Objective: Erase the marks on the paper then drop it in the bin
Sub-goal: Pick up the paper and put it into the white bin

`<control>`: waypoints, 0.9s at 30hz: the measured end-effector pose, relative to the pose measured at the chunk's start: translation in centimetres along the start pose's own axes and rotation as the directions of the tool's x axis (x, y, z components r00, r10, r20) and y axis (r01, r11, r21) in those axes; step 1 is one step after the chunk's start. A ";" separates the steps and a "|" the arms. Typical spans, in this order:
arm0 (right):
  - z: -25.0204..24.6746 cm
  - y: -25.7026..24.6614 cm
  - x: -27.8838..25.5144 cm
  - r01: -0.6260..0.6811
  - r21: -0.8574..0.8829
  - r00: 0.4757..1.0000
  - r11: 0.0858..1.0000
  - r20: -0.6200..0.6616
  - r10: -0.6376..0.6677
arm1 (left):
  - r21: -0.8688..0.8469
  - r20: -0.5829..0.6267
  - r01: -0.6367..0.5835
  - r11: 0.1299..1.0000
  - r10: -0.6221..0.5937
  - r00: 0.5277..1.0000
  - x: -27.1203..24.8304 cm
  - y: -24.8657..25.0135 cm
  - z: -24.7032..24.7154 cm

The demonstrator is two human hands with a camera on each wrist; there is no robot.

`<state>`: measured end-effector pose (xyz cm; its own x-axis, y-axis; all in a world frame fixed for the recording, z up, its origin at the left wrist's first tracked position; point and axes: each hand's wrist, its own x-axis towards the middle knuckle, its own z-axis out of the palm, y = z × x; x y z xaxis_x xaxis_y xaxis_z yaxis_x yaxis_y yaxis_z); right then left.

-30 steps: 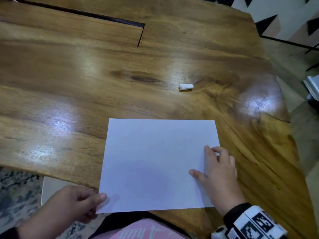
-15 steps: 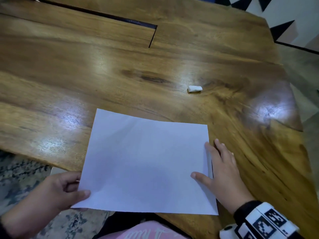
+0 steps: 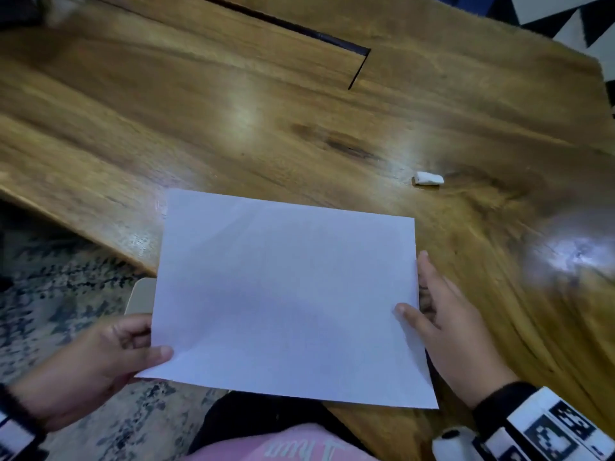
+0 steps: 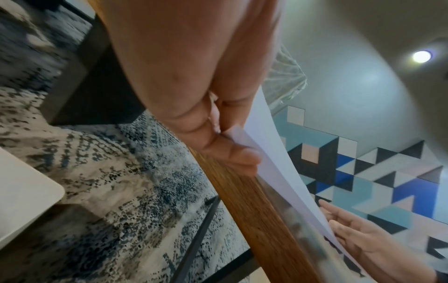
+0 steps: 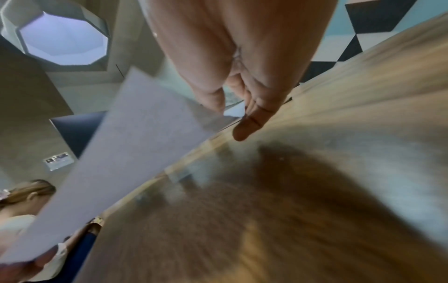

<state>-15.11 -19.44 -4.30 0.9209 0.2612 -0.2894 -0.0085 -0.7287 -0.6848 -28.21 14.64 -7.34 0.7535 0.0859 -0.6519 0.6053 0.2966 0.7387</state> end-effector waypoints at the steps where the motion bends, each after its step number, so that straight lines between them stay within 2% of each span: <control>1: 0.1 -0.3 0.2 0.010 0.018 1.000 1.000 -0.008 -0.010 | 0.002 0.010 -0.010 1.000 0.010 1.000 -0.3 -0.2 -0.3; 5: 1.0 -1.9 1.1 0.060 0.106 0.998 0.993 0.023 -0.063 | -0.014 -0.017 -0.077 0.997 0.077 0.997 -1.3 -0.7 -1.8; 13: 4.7 -5.6 3.0 0.220 0.248 0.968 0.944 0.069 -0.243 | -0.045 -0.068 -0.138 0.989 0.135 0.988 -3.2 -2.2 -7.0; 18: 8.8 -9.6 4.0 0.300 0.252 0.925 0.920 0.160 -0.345 | -0.185 -0.177 -0.129 0.974 0.096 0.979 -5.0 -3.0 -11.0; 21: 11.1 -11.8 4.4 0.336 0.258 0.903 0.906 0.183 -0.388 | -0.191 -0.201 -0.136 0.972 0.097 0.975 -5.8 -4.5 -13.8; 24: 13.7 -13.6 4.8 0.428 0.206 0.861 0.880 0.202 -0.466 | -0.182 -0.273 -0.166 0.969 0.112 0.956 -6.8 -6.4 -16.2; 27: 16.6 -15.2 5.0 0.591 -0.012 0.787 0.807 0.231 -0.573 | -0.217 -0.334 -0.192 0.957 0.112 0.936 -8.1 -8.0 -18.5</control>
<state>-16.87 3.45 -6.42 0.6392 0.7690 0.0102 0.5419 -0.4409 -0.7155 -43.92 29.21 -11.11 0.6868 0.4315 -0.5849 0.3792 0.4738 0.7948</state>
